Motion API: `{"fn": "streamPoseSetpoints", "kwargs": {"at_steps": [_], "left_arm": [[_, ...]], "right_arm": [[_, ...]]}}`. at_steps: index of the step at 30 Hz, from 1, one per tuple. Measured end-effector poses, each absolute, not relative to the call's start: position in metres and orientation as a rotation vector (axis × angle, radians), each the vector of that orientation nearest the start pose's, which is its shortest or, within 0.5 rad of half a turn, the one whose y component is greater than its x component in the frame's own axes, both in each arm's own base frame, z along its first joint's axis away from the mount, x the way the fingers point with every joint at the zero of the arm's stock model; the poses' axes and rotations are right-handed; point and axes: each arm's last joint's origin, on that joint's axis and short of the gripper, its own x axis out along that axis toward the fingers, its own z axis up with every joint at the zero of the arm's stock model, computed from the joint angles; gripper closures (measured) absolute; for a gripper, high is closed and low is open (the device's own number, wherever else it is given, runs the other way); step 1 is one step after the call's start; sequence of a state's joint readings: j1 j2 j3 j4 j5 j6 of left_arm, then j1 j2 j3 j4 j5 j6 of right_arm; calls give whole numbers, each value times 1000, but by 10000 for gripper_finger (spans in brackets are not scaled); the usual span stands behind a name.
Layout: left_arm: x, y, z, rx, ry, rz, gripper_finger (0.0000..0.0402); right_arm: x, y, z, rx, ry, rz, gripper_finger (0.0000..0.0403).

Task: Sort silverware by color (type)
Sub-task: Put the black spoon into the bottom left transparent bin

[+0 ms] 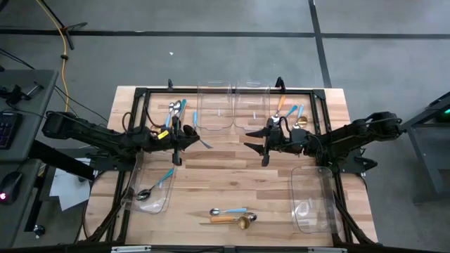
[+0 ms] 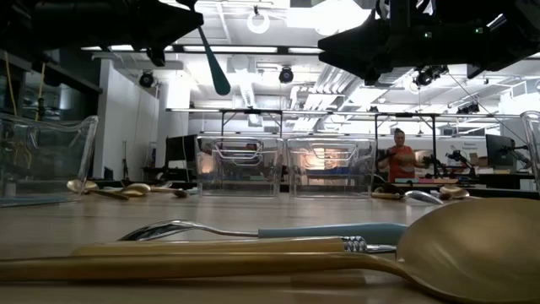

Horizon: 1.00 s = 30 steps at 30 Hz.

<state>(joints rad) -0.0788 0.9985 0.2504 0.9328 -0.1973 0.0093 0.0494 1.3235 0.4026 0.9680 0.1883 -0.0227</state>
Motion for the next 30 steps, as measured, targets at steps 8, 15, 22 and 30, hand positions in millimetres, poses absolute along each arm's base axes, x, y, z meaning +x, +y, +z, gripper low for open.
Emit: {"fn": "streamPoseSetpoints", "kwargs": {"at_steps": [8,15,22,30], "left_arm": [[207,-13,230,-178,10,99,401],[216,-25,272,-353,495,131,401],[185,-40,336,-519,791,267,401],[151,-59,329,-696,1028,492,401]], "right_arm": [[248,7,205,-4,-47,-139,240],[248,6,205,7,-48,-141,240],[248,6,206,10,-48,-141,240],[248,7,206,54,-51,-139,240]]}}
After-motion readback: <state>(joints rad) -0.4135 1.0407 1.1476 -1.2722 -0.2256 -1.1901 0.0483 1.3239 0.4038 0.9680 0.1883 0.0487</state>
